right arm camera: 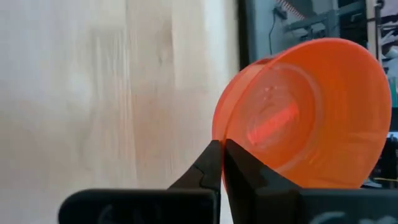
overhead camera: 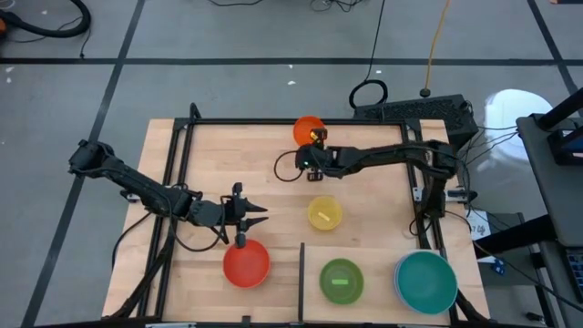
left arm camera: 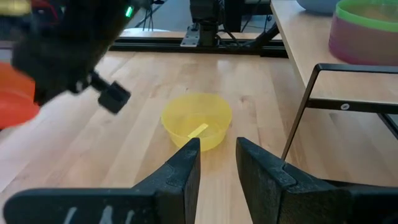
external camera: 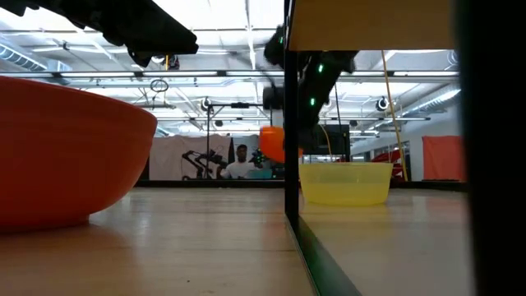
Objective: Place and stack bowls onto a shelf
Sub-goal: Stack the light orange bowl on top of the green bowl on the shelf
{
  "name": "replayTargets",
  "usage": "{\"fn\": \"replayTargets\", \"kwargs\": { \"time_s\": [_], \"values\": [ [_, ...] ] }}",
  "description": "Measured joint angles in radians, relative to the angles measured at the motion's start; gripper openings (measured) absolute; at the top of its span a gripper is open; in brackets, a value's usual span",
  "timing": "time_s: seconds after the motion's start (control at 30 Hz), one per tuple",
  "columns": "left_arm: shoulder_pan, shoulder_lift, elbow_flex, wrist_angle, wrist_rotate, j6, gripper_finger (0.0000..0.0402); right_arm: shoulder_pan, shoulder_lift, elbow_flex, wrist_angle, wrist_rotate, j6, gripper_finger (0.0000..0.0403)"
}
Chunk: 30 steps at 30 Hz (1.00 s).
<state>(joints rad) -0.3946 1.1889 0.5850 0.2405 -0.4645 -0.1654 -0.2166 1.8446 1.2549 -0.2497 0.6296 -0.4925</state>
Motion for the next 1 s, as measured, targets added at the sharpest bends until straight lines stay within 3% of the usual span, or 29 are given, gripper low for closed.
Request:
{"fn": "replayTargets", "kwargs": {
  "time_s": [0.3, 0.4, 0.77, 0.9, 1.0],
  "values": [
    [0.0, 0.0, 0.003, 0.007, -0.005, -0.02, 0.0108, 0.224, -0.222, 0.0, -0.152, -0.006, 0.216, 0.0],
    [0.0, 0.001, 0.045, -0.018, 0.022, 0.008, 0.0115, 0.318, -0.282, 0.0, -0.165, -0.058, 0.27, 0.0],
    [-0.044, 0.003, 0.388, -0.36, 0.038, 0.33, 0.0267, 0.543, -0.312, 0.0, -0.125, -0.213, 0.307, 0.0],
    [-0.02, 0.038, 0.508, -0.486, 0.071, 0.409, 0.0272, 0.591, -0.311, 0.0, -0.061, -0.222, 0.26, 0.0],
    [-0.008, 0.107, 0.609, -0.585, 0.1, 0.463, 0.0254, 0.6, -0.312, 0.0, -0.034, -0.294, 0.242, 0.0]
  ]
}}
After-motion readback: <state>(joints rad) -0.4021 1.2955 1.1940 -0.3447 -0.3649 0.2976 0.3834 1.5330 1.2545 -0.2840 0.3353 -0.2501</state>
